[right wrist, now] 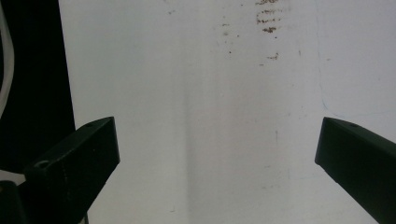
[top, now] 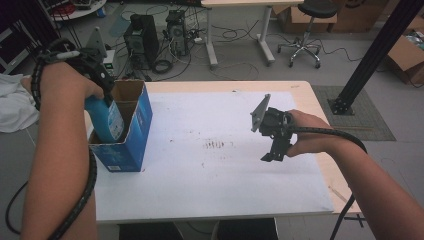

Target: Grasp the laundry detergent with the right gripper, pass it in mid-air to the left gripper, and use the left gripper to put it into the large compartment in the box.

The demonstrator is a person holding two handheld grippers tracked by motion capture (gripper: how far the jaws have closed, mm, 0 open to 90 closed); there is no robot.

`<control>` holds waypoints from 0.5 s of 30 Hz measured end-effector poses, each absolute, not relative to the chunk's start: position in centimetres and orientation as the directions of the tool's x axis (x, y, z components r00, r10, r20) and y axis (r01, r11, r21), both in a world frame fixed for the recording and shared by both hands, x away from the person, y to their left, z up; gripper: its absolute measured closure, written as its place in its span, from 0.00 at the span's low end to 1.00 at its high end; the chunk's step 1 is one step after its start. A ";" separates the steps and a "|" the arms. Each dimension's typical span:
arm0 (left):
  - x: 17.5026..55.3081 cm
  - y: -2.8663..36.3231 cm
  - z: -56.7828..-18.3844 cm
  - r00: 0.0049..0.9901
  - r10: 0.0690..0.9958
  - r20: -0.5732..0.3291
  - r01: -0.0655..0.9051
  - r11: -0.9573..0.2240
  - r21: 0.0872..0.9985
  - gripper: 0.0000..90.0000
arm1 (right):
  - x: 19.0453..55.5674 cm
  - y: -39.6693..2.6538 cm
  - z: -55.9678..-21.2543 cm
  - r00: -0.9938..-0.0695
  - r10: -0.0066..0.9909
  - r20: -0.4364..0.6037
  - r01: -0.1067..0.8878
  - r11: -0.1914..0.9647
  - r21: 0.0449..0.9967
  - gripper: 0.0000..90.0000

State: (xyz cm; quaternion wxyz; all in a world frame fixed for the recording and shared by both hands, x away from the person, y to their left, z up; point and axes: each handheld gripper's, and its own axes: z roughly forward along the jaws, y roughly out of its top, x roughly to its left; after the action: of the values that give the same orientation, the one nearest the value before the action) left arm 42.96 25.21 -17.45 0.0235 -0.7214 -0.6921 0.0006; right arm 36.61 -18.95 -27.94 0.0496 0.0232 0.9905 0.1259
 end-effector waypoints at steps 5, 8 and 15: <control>43.2 25.2 -19.7 0.042 0.999 0.030 0.998 -0.040 -0.048 0.43 | 36.6 -19.0 -28.1 -0.994 0.057 -0.091 0.032 0.968 0.249 0.00; 43.4 24.8 -21.2 0.055 0.997 0.051 0.996 -0.051 -0.067 0.43 | 36.6 -19.0 -28.2 -0.994 0.057 -0.094 0.032 0.968 0.251 0.00; 43.8 24.4 -24.3 0.064 0.997 0.038 0.994 -0.061 -0.090 0.43 | 36.5 -19.0 -28.4 -0.994 0.055 -0.090 0.030 0.967 0.253 0.00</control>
State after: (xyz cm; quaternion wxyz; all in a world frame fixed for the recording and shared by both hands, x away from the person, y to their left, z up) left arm 43.83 24.38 -24.33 0.0457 -0.7281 -0.6838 0.0169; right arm 36.48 -19.00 -28.45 0.0479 0.0214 0.9906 0.1265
